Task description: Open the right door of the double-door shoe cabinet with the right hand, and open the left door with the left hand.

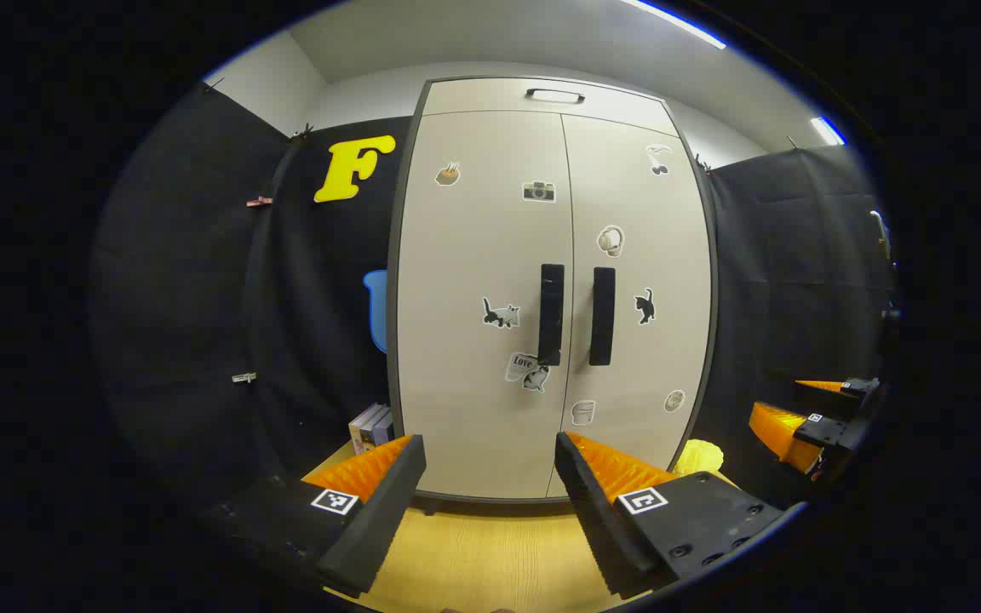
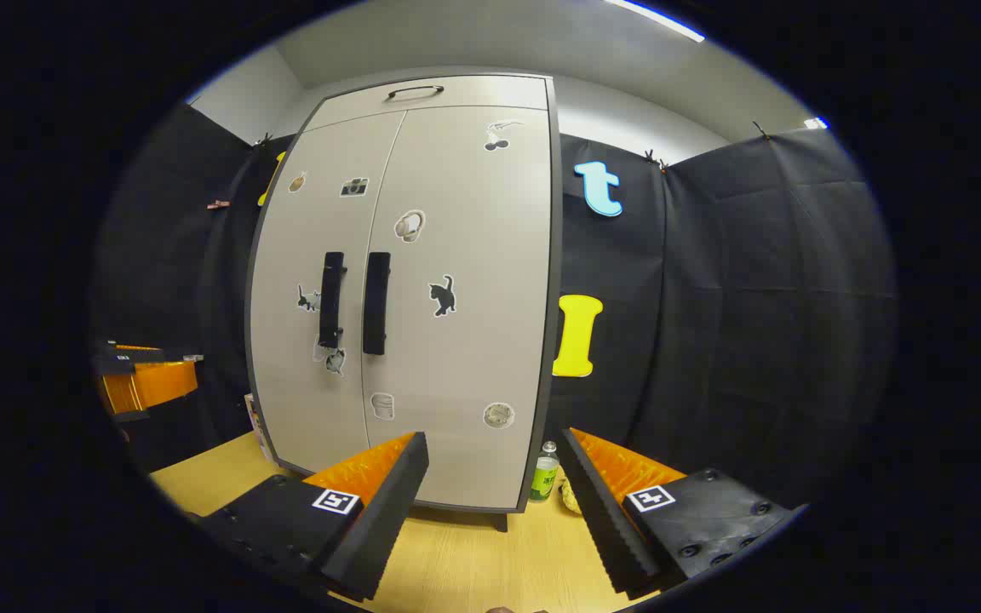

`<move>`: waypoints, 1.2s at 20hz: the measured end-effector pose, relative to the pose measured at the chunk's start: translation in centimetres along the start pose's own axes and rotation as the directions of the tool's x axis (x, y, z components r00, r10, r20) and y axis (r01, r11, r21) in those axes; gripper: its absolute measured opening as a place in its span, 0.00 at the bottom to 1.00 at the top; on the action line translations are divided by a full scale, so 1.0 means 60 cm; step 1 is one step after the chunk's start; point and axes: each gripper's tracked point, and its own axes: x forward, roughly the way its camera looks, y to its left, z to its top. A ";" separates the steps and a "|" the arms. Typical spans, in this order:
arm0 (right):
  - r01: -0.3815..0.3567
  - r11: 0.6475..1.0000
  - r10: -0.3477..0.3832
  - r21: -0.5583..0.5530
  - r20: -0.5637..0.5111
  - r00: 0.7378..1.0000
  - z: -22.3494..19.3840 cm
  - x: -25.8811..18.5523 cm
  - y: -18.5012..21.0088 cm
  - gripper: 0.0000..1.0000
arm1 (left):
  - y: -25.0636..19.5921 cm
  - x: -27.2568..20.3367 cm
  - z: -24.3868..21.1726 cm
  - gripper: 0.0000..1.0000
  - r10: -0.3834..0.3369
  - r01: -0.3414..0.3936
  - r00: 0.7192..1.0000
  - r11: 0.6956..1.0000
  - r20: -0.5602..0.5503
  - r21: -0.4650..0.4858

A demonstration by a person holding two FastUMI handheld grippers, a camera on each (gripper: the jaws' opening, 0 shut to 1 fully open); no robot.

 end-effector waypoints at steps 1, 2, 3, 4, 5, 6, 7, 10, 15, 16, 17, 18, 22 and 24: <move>0.013 1.000 -0.013 0.010 -0.007 1.000 -0.001 0.002 0.004 0.98 | -0.001 0.006 0.001 0.95 -0.012 0.012 1.000 1.000 -0.006 0.009; 0.023 1.000 -0.023 0.019 -0.015 1.000 -0.002 0.003 0.009 0.98 | -0.006 0.011 0.002 0.95 -0.033 0.033 0.999 0.999 -0.008 0.014; 0.031 0.999 -0.030 0.028 -0.016 0.999 0.001 0.002 0.016 0.98 | -0.008 0.015 0.010 0.95 -0.053 0.053 0.999 0.998 0.004 0.018; 0.039 0.999 -0.039 0.034 -0.013 0.999 0.004 0.003 0.022 0.98 | -0.006 0.018 0.016 0.95 -0.067 0.067 0.998 0.998 0.018 0.021; 0.045 0.998 -0.045 0.035 -0.015 0.999 0.005 0.005 0.030 0.98 | 0.002 0.021 0.019 0.95 -0.062 0.061 0.998 0.998 0.024 0.026; 0.048 0.998 -0.047 0.032 -0.019 0.999 0.006 0.006 0.038 0.98 | 0.015 0.024 0.016 0.95 -0.041 0.040 0.999 0.999 0.020 0.031; 0.048 0.998 -0.047 0.030 -0.020 0.999 0.009 0.007 0.046 0.98 | 0.027 0.027 0.013 0.94 -0.028 0.028 0.999 0.999 0.015 0.028; 0.057 0.998 -0.057 0.029 -0.009 0.998 0.021 0.006 0.059 0.98 | 0.038 0.038 0.003 0.95 -0.040 0.040 0.999 0.999 0.014 0.020; 0.068 0.996 -0.067 0.051 -0.032 0.997 0.016 0.012 0.079 0.98 | 0.045 0.039 0.000 0.95 -0.061 0.059 0.998 0.996 0.029 0.062; 0.064 0.996 -0.062 0.059 -0.032 0.998 0.017 0.015 0.084 0.98 | 0.041 0.036 -0.002 0.95 -0.072 0.071 0.997 0.996 0.024 0.044; 0.053 0.996 -0.051 0.070 -0.030 0.998 0.018 0.022 0.092 0.98 | 0.039 0.035 -0.002 0.95 -0.079 0.079 0.997 0.997 0.021 0.026; 0.044 0.996 -0.041 0.082 -0.041 0.998 0.013 0.030 0.099 0.98 | 0.036 0.034 -0.003 0.95 -0.088 0.087 0.996 0.996 0.022 0.012; 0.016 0.989 -0.005 0.150 -0.068 0.998 0.019 0.063 0.129 0.98 | 0.032 0.036 -0.009 0.95 -0.102 0.102 0.995 0.995 0.016 0.019; -0.002 0.985 0.013 0.170 -0.060 0.998 0.034 0.081 0.143 0.98 | 0.035 0.035 -0.012 0.95 -0.105 0.105 0.994 0.994 0.010 0.021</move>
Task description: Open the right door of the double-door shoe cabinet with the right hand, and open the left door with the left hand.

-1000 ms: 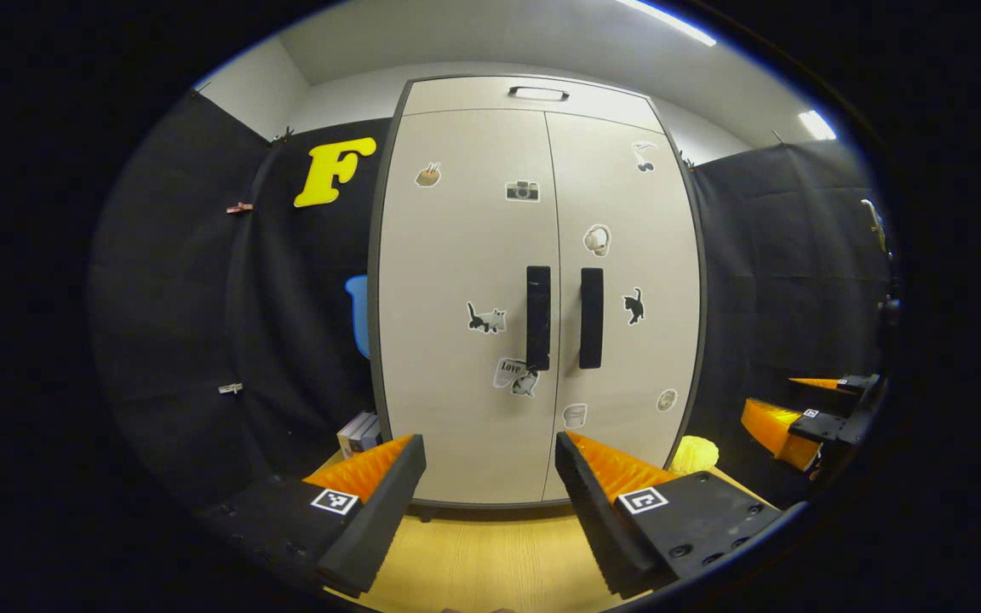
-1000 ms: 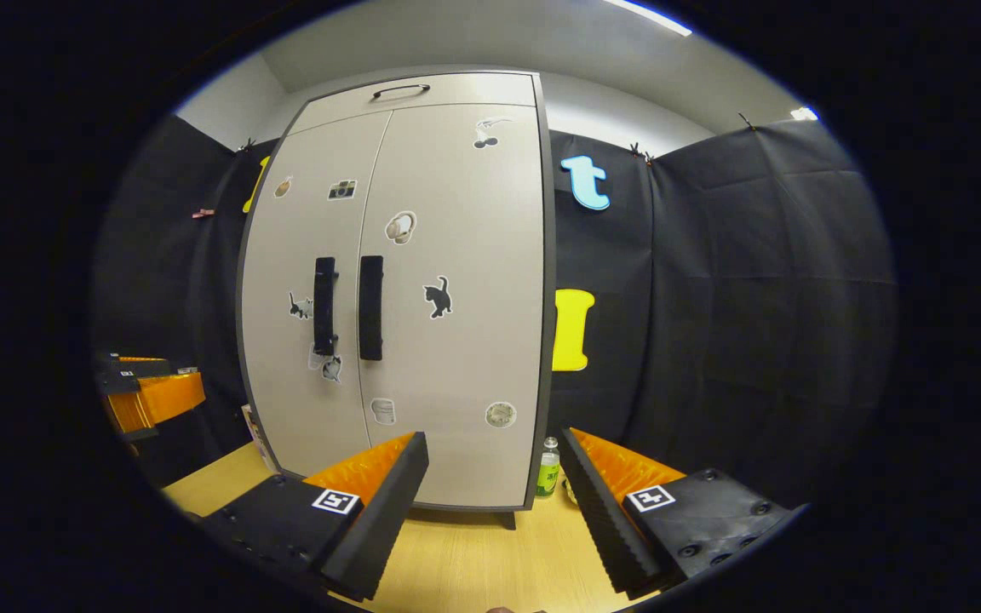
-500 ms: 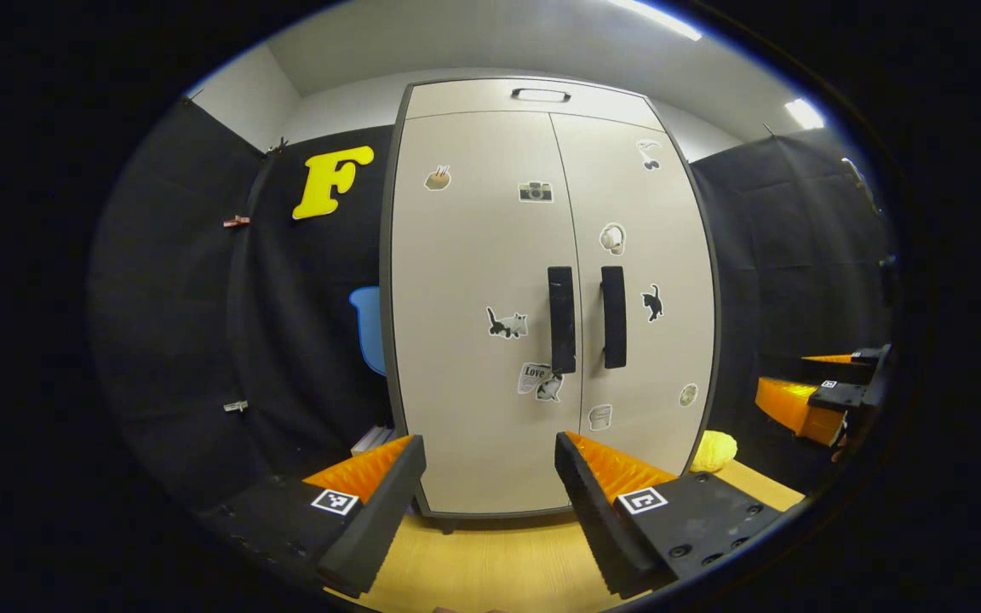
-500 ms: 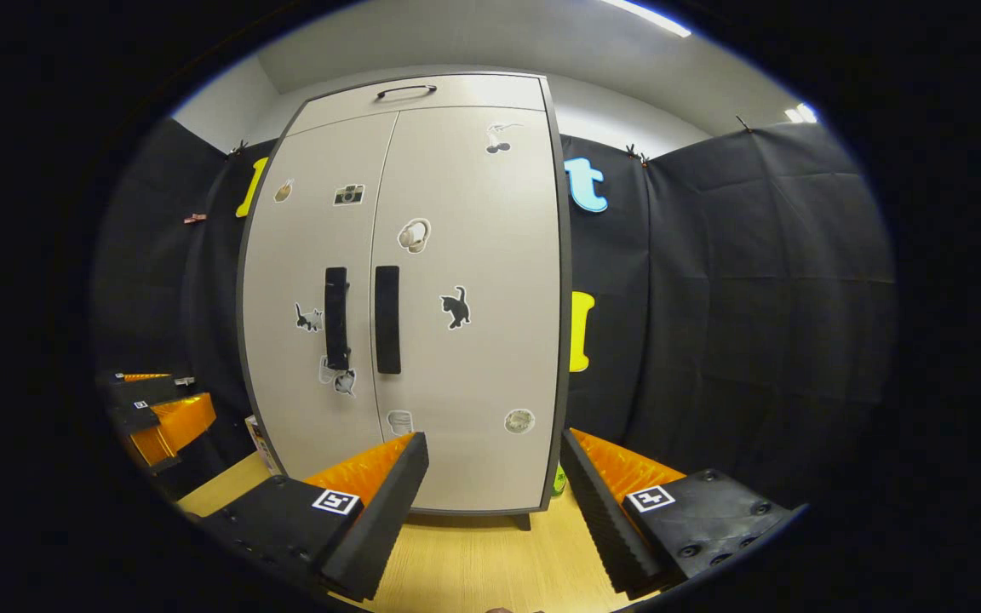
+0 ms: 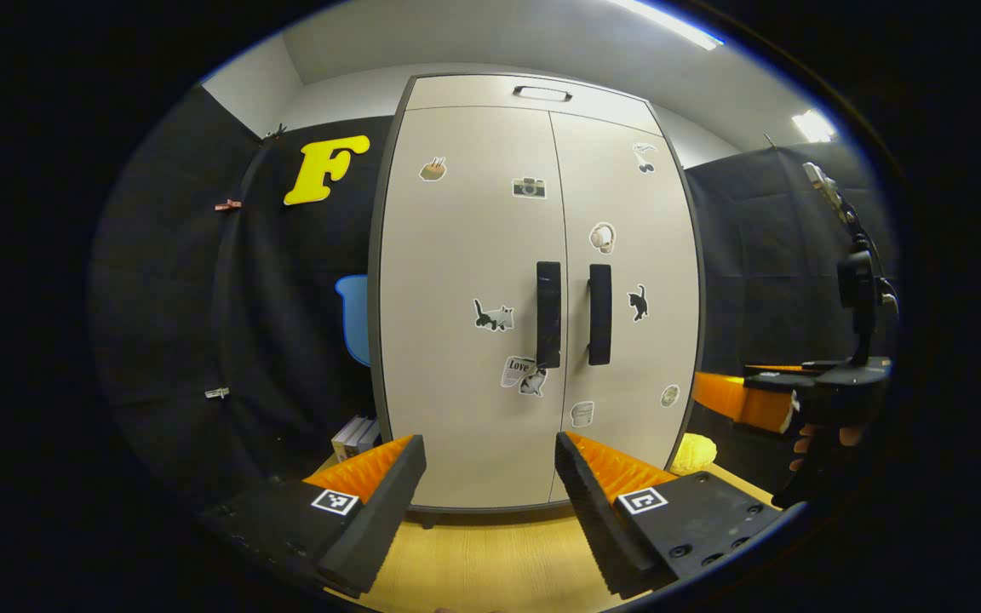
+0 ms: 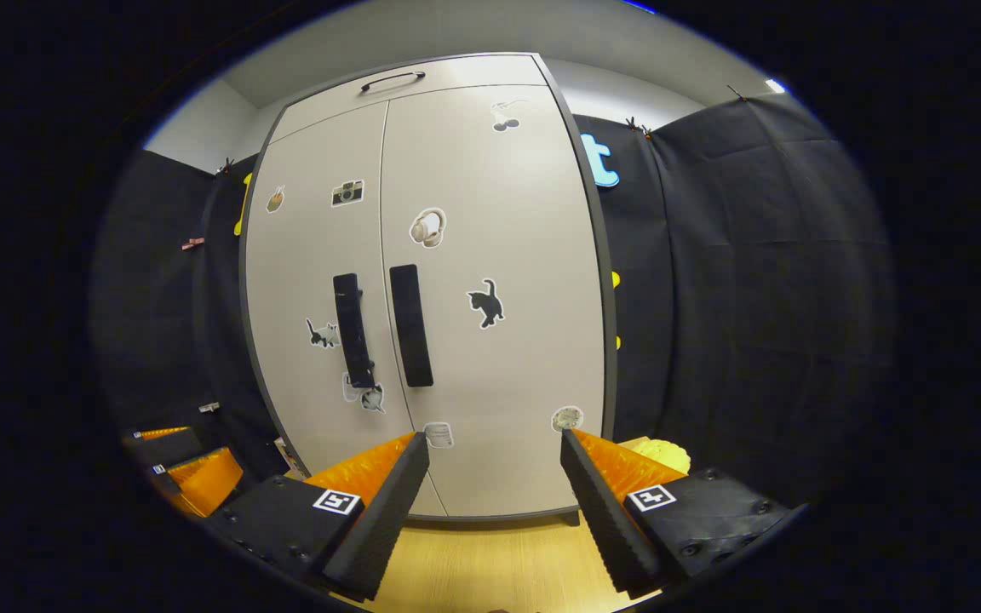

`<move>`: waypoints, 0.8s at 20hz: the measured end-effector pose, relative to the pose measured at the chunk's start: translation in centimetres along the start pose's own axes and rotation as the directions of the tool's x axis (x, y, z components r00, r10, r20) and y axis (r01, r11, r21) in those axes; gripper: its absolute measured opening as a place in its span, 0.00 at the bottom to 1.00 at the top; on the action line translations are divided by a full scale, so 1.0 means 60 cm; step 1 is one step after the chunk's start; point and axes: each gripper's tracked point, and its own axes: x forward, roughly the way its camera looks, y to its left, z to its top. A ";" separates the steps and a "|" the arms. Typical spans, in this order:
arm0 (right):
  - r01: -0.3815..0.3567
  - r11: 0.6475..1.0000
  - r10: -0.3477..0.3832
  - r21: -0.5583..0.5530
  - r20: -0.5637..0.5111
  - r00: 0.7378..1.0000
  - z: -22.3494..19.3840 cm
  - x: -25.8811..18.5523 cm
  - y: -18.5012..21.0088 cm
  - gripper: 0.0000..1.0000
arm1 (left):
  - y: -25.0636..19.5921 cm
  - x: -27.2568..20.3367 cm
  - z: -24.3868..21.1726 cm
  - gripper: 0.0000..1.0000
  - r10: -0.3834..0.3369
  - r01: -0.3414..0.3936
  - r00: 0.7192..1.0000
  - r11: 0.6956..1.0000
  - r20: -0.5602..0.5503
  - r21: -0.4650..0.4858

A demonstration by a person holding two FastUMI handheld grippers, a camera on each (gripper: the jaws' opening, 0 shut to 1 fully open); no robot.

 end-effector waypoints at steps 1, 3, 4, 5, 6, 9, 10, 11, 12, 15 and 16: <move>-0.005 1.000 0.005 -0.005 0.013 1.000 0.009 0.009 0.005 0.98 | 0.001 0.000 -0.002 0.95 0.000 0.000 1.000 1.000 -0.005 -0.005; -0.005 1.000 0.006 -0.027 0.036 0.999 0.028 0.029 0.013 0.98 | 0.010 -0.002 -0.008 0.95 0.008 -0.008 1.000 1.000 -0.016 -0.018; -0.012 0.999 0.013 -0.031 0.043 0.999 0.036 0.038 0.023 0.98 | 0.017 -0.005 -0.012 0.95 0.021 -0.022 1.000 0.999 -0.021 -0.028; -0.022 0.999 0.023 -0.033 0.039 0.999 0.043 0.048 0.033 0.98 | 0.024 -0.007 -0.013 0.95 0.031 -0.032 0.999 0.999 -0.025 -0.039; -0.040 0.999 0.041 -0.038 0.033 0.999 0.048 0.060 0.047 0.98 | 0.029 -0.009 -0.015 0.95 0.037 -0.039 0.999 0.998 -0.027 -0.051; -0.072 0.996 0.074 -0.042 0.027 0.997 0.066 0.097 0.083 0.98 | 0.046 -0.013 -0.019 0.95 0.053 -0.055 0.998 0.997 -0.032 -0.060; -0.086 0.996 0.086 -0.036 0.023 0.996 0.070 0.109 0.096 0.98 | 0.055 -0.016 -0.020 0.95 0.067 -0.069 0.997 0.996 -0.028 -0.058; -0.093 0.995 0.094 -0.036 0.020 0.995 0.073 0.121 0.105 0.98 | 0.062 -0.018 -0.019 0.95 0.078 -0.079 0.997 0.995 -0.023 -0.061; -0.095 0.994 0.096 -0.044 0.018 0.995 0.076 0.133 0.112 0.98 | 0.064 -0.023 -0.020 0.95 0.079 -0.080 0.997 0.994 -0.023 -0.074; -0.081 0.994 0.083 -0.070 0.025 0.996 0.087 0.169 0.123 0.98 | 0.084 -0.038 -0.027 0.95 0.087 -0.089 0.996 0.989 -0.020 -0.118; -0.071 0.994 0.073 -0.079 0.025 0.997 0.088 0.181 0.123 0.97 | 0.094 -0.043 -0.035 0.95 0.098 -0.101 0.995 0.987 -0.029 -0.124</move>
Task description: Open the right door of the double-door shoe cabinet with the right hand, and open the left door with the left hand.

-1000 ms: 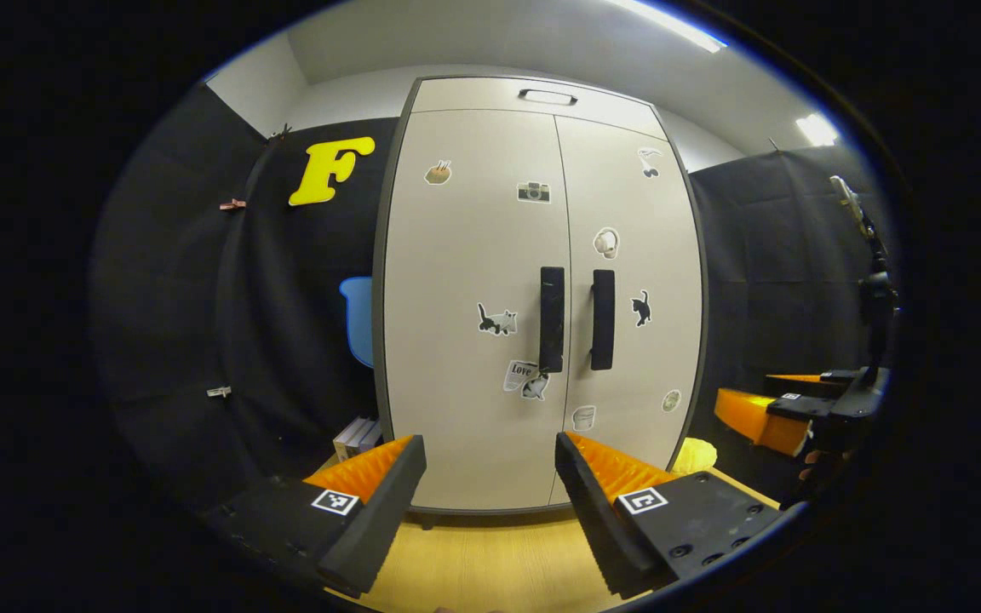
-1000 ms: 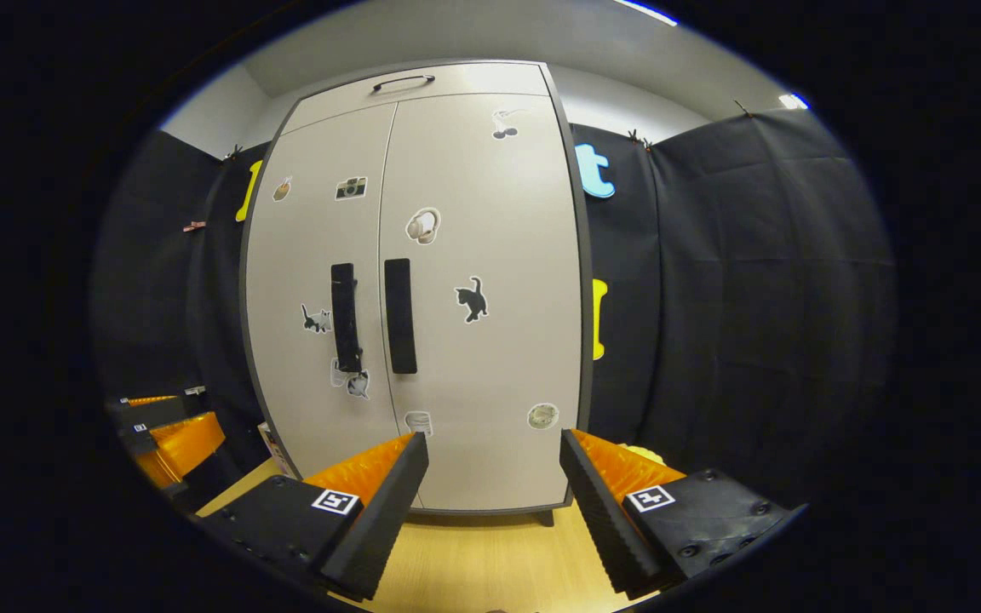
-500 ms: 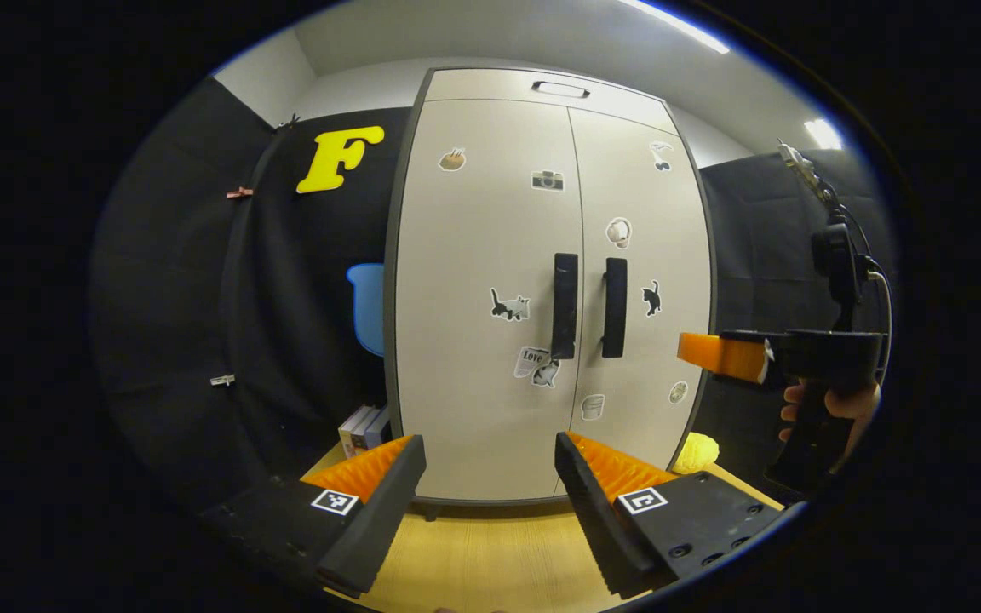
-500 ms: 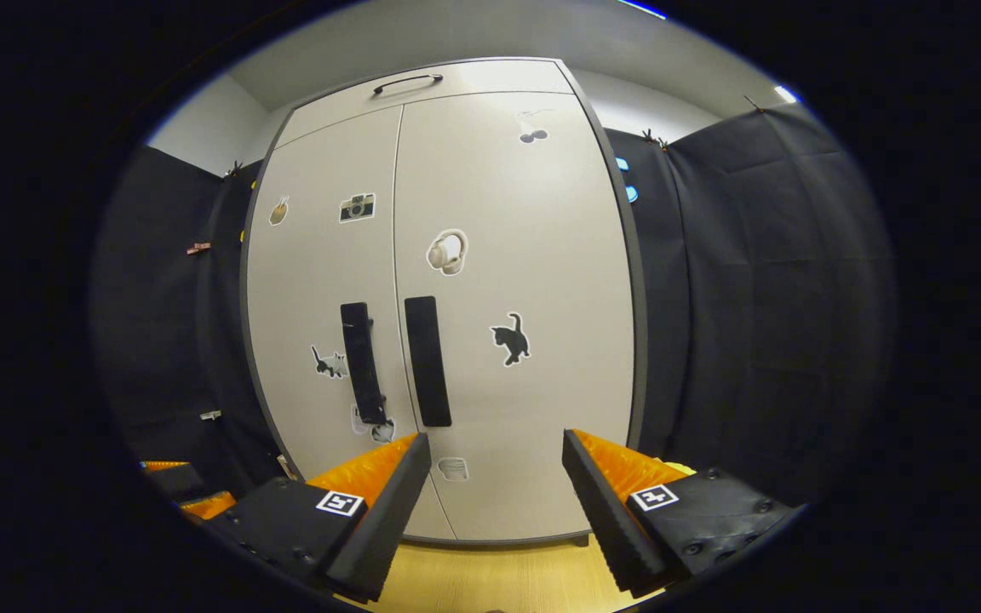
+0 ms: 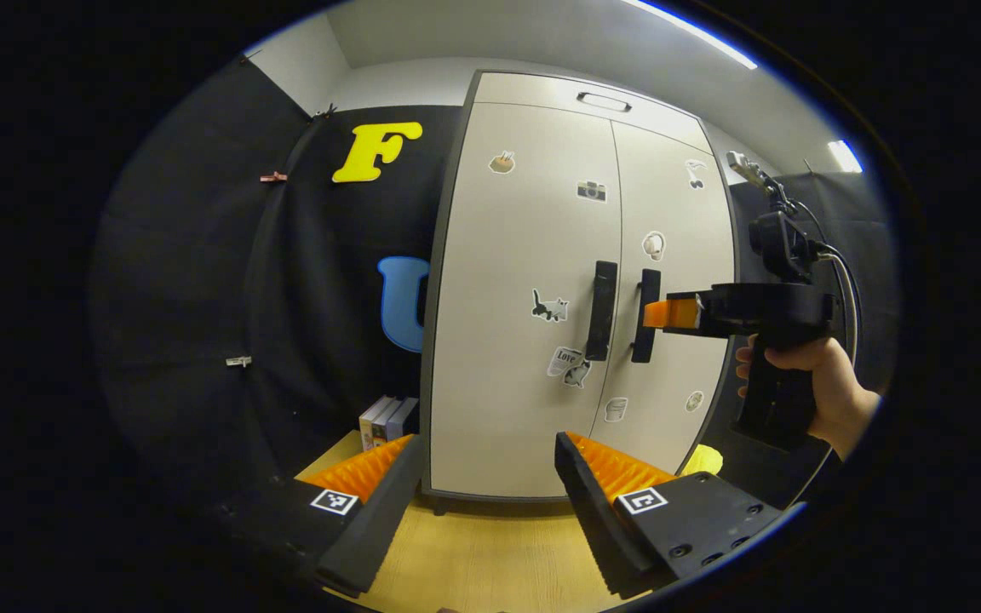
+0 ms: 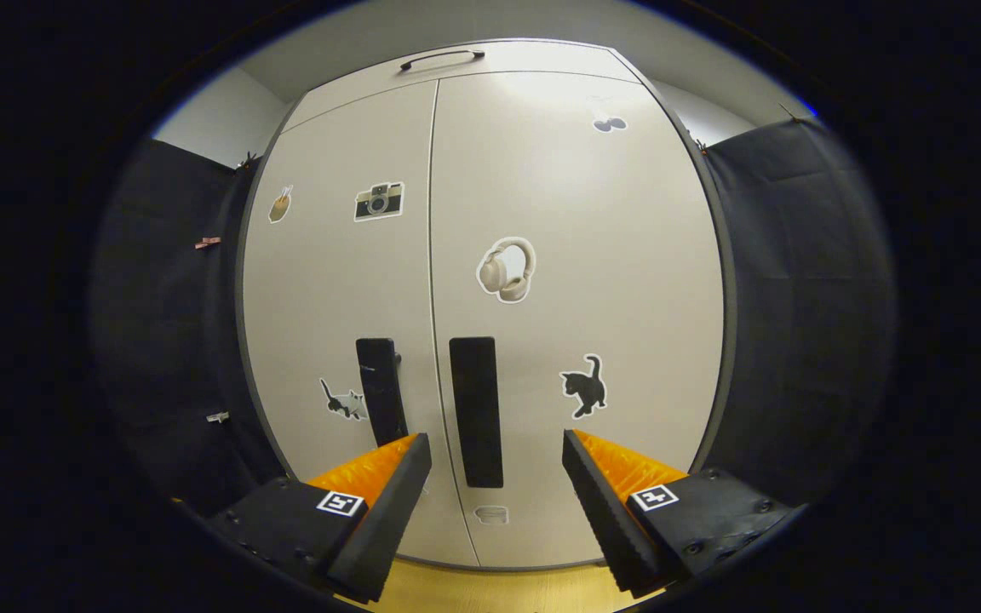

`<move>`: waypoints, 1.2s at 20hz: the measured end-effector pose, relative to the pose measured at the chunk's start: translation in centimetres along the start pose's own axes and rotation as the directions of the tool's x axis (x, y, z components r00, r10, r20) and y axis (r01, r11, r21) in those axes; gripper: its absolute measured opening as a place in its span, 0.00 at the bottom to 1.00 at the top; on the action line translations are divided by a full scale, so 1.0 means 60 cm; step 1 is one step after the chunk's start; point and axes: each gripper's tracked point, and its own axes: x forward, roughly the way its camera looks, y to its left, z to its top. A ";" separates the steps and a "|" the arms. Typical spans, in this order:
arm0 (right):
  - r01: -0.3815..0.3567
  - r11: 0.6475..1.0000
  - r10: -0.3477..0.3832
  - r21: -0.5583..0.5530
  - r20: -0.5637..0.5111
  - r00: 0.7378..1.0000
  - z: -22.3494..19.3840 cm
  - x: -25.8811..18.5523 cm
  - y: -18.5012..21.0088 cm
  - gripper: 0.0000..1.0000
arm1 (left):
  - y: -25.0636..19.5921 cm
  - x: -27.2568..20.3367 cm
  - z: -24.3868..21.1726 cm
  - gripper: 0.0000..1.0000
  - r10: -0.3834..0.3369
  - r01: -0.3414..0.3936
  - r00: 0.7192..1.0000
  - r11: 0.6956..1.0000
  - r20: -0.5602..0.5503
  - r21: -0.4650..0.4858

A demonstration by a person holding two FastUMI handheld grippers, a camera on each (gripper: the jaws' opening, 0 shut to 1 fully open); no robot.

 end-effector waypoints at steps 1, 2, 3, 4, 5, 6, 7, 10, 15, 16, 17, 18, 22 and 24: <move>0.010 1.000 -0.010 -0.008 -0.007 1.000 -0.001 0.012 0.001 0.98 | 0.012 -0.003 -0.007 0.95 0.013 -0.013 1.000 1.000 -0.011 -0.005; 0.018 1.000 -0.018 -0.009 -0.005 1.000 0.000 0.023 0.002 0.98 | 0.024 -0.006 -0.016 0.95 0.028 -0.028 0.999 1.000 -0.024 -0.011; 0.019 1.000 -0.020 -0.009 -0.006 1.000 0.000 0.034 0.006 0.98 | 0.036 -0.008 -0.025 0.95 0.045 -0.046 0.998 0.999 -0.037 -0.014; 0.016 1.000 -0.016 -0.013 -0.010 1.000 -0.001 0.044 0.010 0.98 | 0.051 -0.011 -0.034 0.95 0.074 -0.074 0.996 0.997 -0.048 -0.001; 0.013 1.000 -0.014 -0.023 -0.015 1.000 -0.004 0.051 0.013 0.98 | 0.069 -0.014 -0.041 0.95 0.112 -0.110 0.992 0.993 -0.051 0.030; 0.016 0.999 -0.016 -0.033 -0.018 1.000 -0.007 0.058 0.013 0.97 | 0.084 -0.017 -0.046 0.95 0.144 -0.141 0.988 0.988 -0.048 0.061; 0.018 0.999 -0.019 -0.042 -0.018 1.000 -0.008 0.063 0.014 0.97 | 0.093 -0.021 -0.049 0.95 0.161 -0.156 0.986 0.985 -0.051 0.078; 0.027 0.998 -0.029 -0.053 -0.034 0.999 -0.021 0.076 0.017 0.81 | 0.099 -0.032 -0.064 0.95 0.162 -0.159 0.984 0.986 -0.075 0.050; 0.042 0.999 -0.042 -0.017 -0.043 0.998 -0.020 0.084 0.013 0.72 | 0.109 -0.041 -0.068 0.95 0.173 -0.169 0.982 0.984 -0.080 0.054; 0.042 0.999 -0.043 -0.006 -0.052 0.998 -0.026 0.091 0.013 0.48 | 0.106 -0.042 -0.068 0.95 0.167 -0.163 0.983 0.985 -0.080 0.058; 0.041 0.999 -0.041 -0.006 -0.060 0.997 -0.027 0.087 0.015 0.48 | 0.104 -0.044 -0.068 0.95 0.160 -0.156 0.984 0.986 -0.081 0.059; 0.040 0.999 -0.041 -0.012 -0.070 0.997 -0.030 0.088 0.015 0.48 | 0.103 -0.046 -0.068 0.95 0.152 -0.147 0.985 0.987 -0.081 0.059; 0.042 0.999 -0.041 0.002 -0.071 0.997 -0.030 0.088 0.018 0.37 | 0.103 -0.057 -0.066 0.95 0.141 -0.137 0.987 0.989 -0.075 0.065; 0.040 0.999 -0.039 0.019 -0.073 0.997 -0.030 0.088 0.018 0.33 | 0.103 -0.063 -0.064 0.95 0.136 -0.133 0.988 0.990 -0.068 0.053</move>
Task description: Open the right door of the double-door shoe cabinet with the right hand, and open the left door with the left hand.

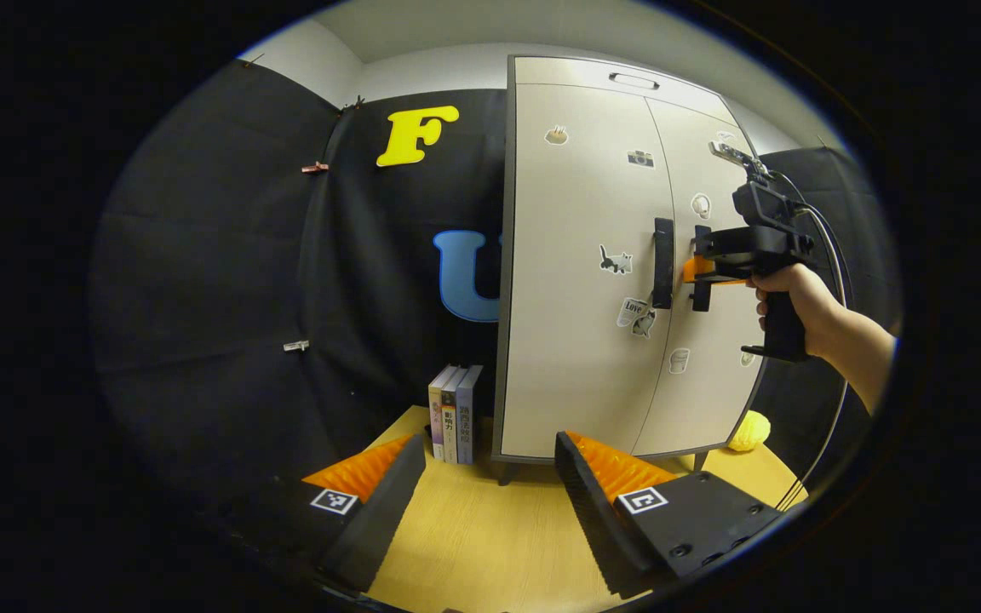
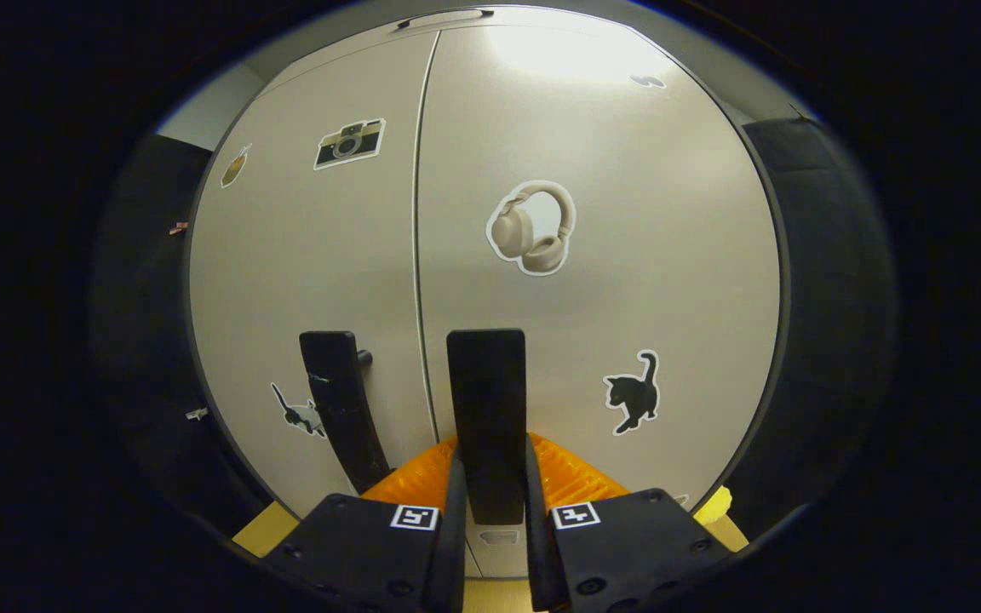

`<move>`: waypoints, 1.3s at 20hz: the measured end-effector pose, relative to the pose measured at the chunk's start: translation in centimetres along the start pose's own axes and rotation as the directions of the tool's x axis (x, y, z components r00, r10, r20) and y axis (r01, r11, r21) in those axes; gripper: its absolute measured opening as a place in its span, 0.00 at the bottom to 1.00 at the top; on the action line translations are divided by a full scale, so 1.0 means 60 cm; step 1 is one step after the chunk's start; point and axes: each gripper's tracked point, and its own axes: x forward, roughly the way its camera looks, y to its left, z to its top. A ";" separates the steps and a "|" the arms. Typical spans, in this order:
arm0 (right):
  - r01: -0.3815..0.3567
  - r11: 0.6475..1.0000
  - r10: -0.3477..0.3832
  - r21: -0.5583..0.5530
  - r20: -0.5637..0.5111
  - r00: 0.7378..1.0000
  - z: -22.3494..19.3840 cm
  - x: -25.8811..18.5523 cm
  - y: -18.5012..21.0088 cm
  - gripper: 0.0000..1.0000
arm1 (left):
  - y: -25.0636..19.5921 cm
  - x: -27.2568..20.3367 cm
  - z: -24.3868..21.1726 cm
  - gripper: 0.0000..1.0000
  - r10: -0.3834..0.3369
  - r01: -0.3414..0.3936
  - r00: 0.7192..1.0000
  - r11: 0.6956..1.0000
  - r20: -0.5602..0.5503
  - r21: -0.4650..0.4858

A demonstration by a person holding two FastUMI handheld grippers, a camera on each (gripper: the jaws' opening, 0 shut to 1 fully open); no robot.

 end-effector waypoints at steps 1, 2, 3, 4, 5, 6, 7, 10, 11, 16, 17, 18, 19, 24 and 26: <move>0.003 1.000 -0.003 0.003 0.000 1.000 0.000 0.001 -0.001 0.33 | -0.003 -0.003 0.000 0.95 -0.012 0.012 1.000 1.000 0.000 -0.008; 0.004 1.000 -0.004 0.003 0.001 1.000 0.001 -0.001 -0.001 0.28 | -0.003 -0.006 -0.001 0.95 -0.019 0.019 1.000 1.000 -0.002 -0.013; -0.001 1.000 0.001 -0.002 0.002 1.000 0.001 0.001 0.000 0.28 | -0.001 -0.007 -0.002 0.95 -0.023 0.023 1.000 1.000 -0.002 -0.014; -0.012 1.000 0.012 -0.009 -0.005 1.000 -0.001 -0.001 0.001 0.23 | 0.002 -0.009 -0.001 0.95 -0.029 0.029 1.000 0.999 0.000 -0.012; -0.024 1.000 0.024 -0.002 -0.008 1.000 0.000 0.000 0.002 0.23 | 0.005 -0.010 0.001 0.95 -0.035 0.036 0.999 0.999 0.004 -0.007; -0.032 0.999 0.032 0.009 -0.023 0.999 -0.004 -0.001 0.002 0.18 | 0.010 -0.011 0.004 0.95 -0.039 0.039 0.999 0.999 0.011 0.000; -0.039 0.999 0.039 0.009 -0.033 0.999 -0.002 -0.002 0.002 0.13 | 0.016 -0.011 0.009 0.95 -0.042 0.042 0.999 0.999 0.018 0.006; -0.027 1.000 0.027 -0.004 -0.041 0.999 -0.002 -0.007 0.001 0.14 | 0.031 -0.018 0.015 0.95 -0.050 0.050 0.998 0.999 0.032 0.014; -0.022 1.000 0.022 0.000 -0.042 0.999 -0.003 -0.009 0.001 0.13 | 0.035 -0.020 0.016 0.95 -0.052 0.052 0.998 0.999 0.036 0.015; -0.016 1.000 0.016 0.004 -0.047 0.999 -0.001 -0.030 -0.003 0.13 | 0.009 -0.014 0.008 0.95 -0.126 0.125 0.992 0.992 0.023 0.010; -0.019 1.000 0.019 0.003 -0.049 0.999 -0.001 -0.033 -0.006 0.14 | 0.002 -0.013 0.007 0.95 -0.140 0.140 0.990 0.990 0.021 0.009; -0.020 1.000 0.020 -0.001 -0.046 0.999 0.001 -0.036 -0.008 0.13 | -0.007 -0.012 0.006 0.95 -0.152 0.152 0.988 0.988 0.020 0.010; -0.024 1.000 0.024 -0.006 -0.045 0.999 0.000 -0.039 -0.009 0.14 | -0.015 -0.011 0.008 0.95 -0.159 0.158 0.987 0.987 0.020 0.018; -0.082 0.997 0.082 0.007 -0.036 0.996 0.006 -0.062 -0.016 0.13 | -0.056 -0.032 0.030 0.95 -0.157 0.156 0.987 0.987 0.035 0.050; -0.115 0.993 0.115 0.010 -0.020 0.993 0.009 -0.071 -0.021 0.13 | -0.066 -0.041 0.042 0.95 -0.137 0.134 0.990 0.990 0.047 0.054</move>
